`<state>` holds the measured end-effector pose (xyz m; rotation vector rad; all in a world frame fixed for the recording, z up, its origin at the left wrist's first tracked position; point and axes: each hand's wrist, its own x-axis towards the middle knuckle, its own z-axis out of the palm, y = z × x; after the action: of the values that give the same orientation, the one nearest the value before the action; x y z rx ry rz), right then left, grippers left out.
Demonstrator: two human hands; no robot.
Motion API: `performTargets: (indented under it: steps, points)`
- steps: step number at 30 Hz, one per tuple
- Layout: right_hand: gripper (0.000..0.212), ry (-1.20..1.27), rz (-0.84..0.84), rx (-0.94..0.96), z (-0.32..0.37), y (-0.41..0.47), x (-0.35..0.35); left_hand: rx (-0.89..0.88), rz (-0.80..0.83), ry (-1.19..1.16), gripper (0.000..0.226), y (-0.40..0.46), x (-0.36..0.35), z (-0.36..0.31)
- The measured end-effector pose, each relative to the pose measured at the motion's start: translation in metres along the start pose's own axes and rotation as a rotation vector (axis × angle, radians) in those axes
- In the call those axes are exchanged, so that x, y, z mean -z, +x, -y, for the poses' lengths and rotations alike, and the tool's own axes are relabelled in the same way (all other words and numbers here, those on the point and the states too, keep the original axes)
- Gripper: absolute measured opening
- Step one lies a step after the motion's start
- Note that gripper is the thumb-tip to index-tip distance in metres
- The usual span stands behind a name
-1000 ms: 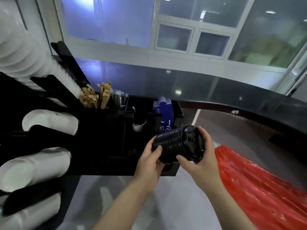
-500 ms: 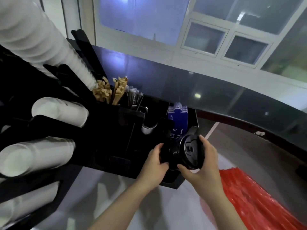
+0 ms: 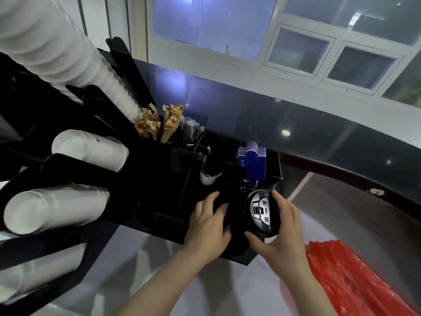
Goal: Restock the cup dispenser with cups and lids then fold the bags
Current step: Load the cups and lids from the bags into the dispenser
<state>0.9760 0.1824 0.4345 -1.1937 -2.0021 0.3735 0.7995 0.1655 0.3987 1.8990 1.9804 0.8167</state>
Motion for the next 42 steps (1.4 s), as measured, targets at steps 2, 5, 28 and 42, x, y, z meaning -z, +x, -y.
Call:
performTargets:
  steps: [2,5,28,42]
  points:
    - [0.102,-0.019,0.026,0.005,0.0,0.002,0.0,-0.049,0.0,0.159,0.061,-0.003,-0.002,-0.002]
    - [0.102,-0.058,0.063,0.001,0.001,0.006,0.0,-0.112,-0.006,0.301,0.063,-0.006,0.0,-0.003]
    - [0.098,-0.665,0.187,-0.082,-0.009,0.01,-0.039,-0.094,0.017,0.226,0.052,-0.013,-0.003,0.029]
    - [0.088,-0.482,0.146,-0.153,0.0,-0.01,-0.029,-0.242,0.039,-0.003,0.061,-0.005,0.025,0.01]
